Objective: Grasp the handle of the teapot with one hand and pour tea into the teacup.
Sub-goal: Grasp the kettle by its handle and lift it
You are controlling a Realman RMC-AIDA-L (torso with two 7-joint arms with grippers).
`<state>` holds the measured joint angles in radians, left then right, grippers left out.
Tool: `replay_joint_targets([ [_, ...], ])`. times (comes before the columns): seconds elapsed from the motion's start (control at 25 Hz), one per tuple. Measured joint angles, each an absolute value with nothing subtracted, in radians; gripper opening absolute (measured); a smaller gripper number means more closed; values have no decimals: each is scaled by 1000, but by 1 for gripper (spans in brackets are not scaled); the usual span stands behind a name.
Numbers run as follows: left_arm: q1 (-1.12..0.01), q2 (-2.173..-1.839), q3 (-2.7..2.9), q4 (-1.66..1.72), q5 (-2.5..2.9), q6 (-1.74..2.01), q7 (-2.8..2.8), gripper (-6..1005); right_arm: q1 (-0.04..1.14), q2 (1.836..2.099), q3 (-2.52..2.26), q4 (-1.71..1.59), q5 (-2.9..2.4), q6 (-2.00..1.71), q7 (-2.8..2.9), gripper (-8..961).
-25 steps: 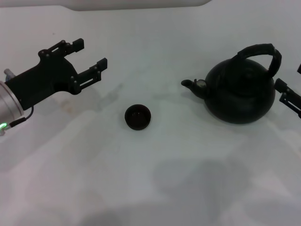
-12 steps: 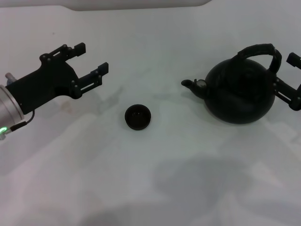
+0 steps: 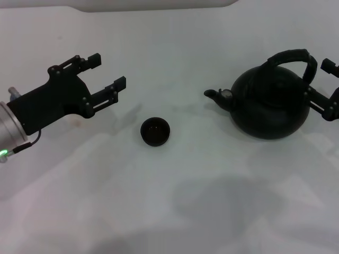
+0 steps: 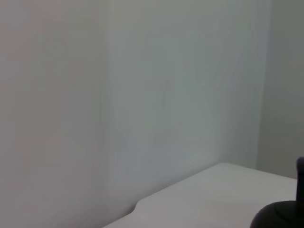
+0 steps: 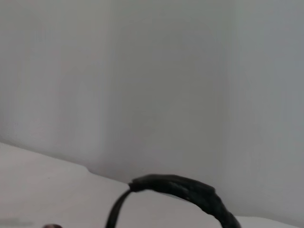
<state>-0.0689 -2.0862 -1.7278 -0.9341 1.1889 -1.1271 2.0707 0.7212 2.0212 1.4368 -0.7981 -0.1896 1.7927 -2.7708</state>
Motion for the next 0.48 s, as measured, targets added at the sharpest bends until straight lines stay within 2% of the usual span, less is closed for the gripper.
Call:
replay_joint_targets([
  [0.24, -66, -2086, -1734, -934, 1192, -1168, 2075, 744, 719, 2020, 1444, -758, -186, 1727, -2793, 738],
  [0.48, -64, -2086, -1776, -904, 1200, -1211, 2125, 745, 719, 2020, 1442, -740, -174, 1714, -2793, 674],
])
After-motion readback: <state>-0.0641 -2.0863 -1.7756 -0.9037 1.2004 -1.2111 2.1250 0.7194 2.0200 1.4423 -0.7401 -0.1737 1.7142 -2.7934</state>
